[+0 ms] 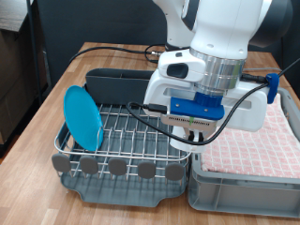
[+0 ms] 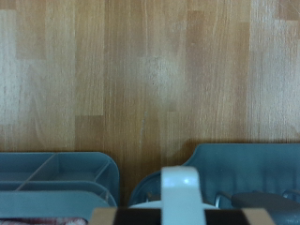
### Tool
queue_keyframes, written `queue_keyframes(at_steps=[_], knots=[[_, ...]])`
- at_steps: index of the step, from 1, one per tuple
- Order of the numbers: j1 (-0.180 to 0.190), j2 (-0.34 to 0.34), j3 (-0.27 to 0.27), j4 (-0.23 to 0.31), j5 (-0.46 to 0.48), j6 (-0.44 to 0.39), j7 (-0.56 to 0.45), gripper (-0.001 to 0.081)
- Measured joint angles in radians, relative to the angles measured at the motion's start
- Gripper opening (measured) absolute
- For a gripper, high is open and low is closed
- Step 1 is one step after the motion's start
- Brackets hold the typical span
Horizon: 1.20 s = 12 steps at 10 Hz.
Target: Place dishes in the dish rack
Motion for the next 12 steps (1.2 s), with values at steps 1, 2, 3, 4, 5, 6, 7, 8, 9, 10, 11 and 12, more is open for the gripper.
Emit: queue_keyframes(at_steps=[1, 2, 3, 4, 5, 6, 7, 8, 9, 10, 11, 12], knots=[[-0.003, 0.012, 0.0, 0.009, 0.001, 0.0, -0.001, 0.0072], [-0.005, 0.022, 0.0, 0.016, 0.003, 0.003, -0.003, 0.0072], [-0.01, 0.032, 0.002, 0.024, 0.013, 0.006, -0.008, 0.0072], [-0.017, 0.042, 0.008, 0.028, 0.029, 0.008, -0.021, 0.0072], [-0.025, 0.05, 0.013, 0.033, 0.04, 0.011, -0.031, 0.0072], [-0.031, 0.059, 0.017, 0.038, 0.051, 0.015, -0.04, 0.0072], [-0.038, 0.067, 0.023, 0.041, 0.061, 0.022, -0.05, 0.0072], [-0.046, 0.074, 0.03, 0.044, 0.074, 0.029, -0.064, 0.0072], [-0.058, 0.082, 0.039, 0.047, 0.095, 0.033, -0.084, 0.0072], [-0.073, 0.087, 0.051, 0.049, 0.116, 0.034, -0.105, 0.0072], [-0.085, 0.089, 0.058, 0.05, 0.129, 0.03, -0.121, 0.0072], [-0.093, 0.09, 0.06, 0.051, 0.134, 0.024, -0.129, 0.0072]])
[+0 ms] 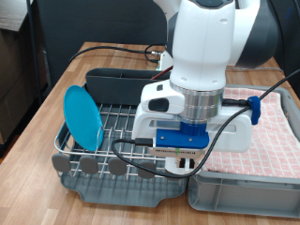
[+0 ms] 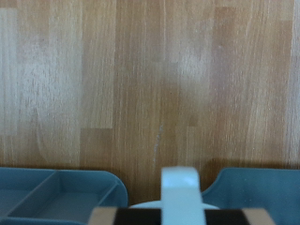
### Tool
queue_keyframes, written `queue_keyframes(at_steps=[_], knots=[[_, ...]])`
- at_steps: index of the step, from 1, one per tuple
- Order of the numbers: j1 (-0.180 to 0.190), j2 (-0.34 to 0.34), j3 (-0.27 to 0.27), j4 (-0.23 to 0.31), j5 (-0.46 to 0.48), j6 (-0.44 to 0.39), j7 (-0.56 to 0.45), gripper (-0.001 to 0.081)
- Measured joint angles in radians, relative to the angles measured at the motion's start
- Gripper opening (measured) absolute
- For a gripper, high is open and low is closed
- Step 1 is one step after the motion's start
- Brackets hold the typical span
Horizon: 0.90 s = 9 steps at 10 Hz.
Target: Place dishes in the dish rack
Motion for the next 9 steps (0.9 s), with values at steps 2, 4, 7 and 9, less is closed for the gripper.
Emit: queue_keyframes(at_steps=[2, 4, 7, 9], knots=[[-0.013, 0.0, 0.005, 0.004, 0.012, -0.017, -0.023, 0.0072], [-0.035, 0.012, 0.022, 0.015, 0.037, -0.019, -0.062, 0.0072], [-0.054, 0.059, 0.036, 0.052, 0.056, -0.017, -0.09, 0.0072], [-0.055, 0.082, 0.036, 0.072, 0.056, -0.016, -0.091, 0.0072]])
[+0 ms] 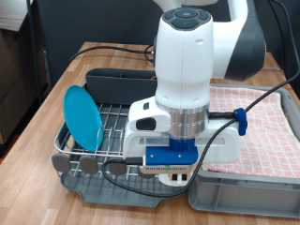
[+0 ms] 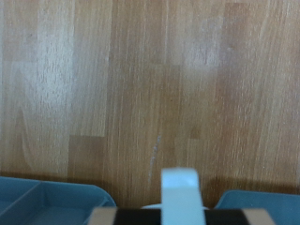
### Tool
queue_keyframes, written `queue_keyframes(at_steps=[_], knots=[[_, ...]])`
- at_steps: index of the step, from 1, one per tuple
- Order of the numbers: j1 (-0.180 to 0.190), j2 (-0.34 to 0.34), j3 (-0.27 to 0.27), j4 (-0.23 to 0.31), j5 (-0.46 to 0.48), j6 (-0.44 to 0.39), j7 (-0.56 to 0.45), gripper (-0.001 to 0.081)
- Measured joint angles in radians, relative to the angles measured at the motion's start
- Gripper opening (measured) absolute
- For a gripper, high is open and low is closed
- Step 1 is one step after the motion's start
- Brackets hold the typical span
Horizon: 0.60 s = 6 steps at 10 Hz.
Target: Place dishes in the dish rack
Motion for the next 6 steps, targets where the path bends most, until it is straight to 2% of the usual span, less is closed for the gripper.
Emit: queue_keyframes(at_steps=[4, 6], knots=[[0.0, 0.026, 0.005, 0.019, 0.0, 0.012, 0.0, 0.0072], [0.001, 0.028, 0.009, 0.021, 0.0, 0.018, 0.0, 0.0356]])
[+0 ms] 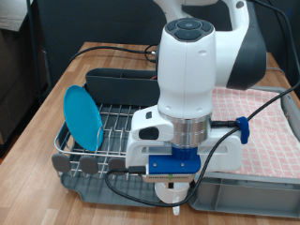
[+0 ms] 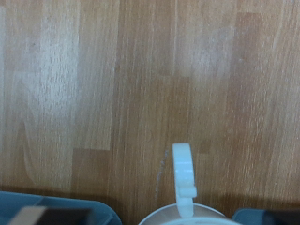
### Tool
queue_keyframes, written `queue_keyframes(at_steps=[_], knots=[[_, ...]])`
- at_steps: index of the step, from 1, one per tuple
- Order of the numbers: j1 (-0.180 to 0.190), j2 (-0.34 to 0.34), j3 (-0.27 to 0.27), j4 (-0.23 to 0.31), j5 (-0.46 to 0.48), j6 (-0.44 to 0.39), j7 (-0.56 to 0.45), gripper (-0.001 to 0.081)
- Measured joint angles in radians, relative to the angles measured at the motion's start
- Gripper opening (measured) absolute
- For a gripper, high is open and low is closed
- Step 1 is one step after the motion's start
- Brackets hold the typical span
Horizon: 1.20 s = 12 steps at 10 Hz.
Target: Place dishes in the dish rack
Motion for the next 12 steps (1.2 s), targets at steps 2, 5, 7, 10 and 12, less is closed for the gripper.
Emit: queue_keyframes(at_steps=[2, 5, 7, 10, 12], knots=[[0.001, 0.0, 0.004, 0.005, 0.0, -0.004, 0.0, 0.054], [0.006, 0.0, 0.008, 0.039, -0.001, -0.078, 0.006, 0.0724], [0.016, -0.008, 0.007, 0.06, -0.004, -0.122, 0.024, 0.0798], [0.042, -0.045, -0.005, 0.065, -0.026, -0.166, 0.067, 0.0803], [0.058, -0.077, -0.01, 0.067, -0.036, -0.211, 0.091, 0.0803]])
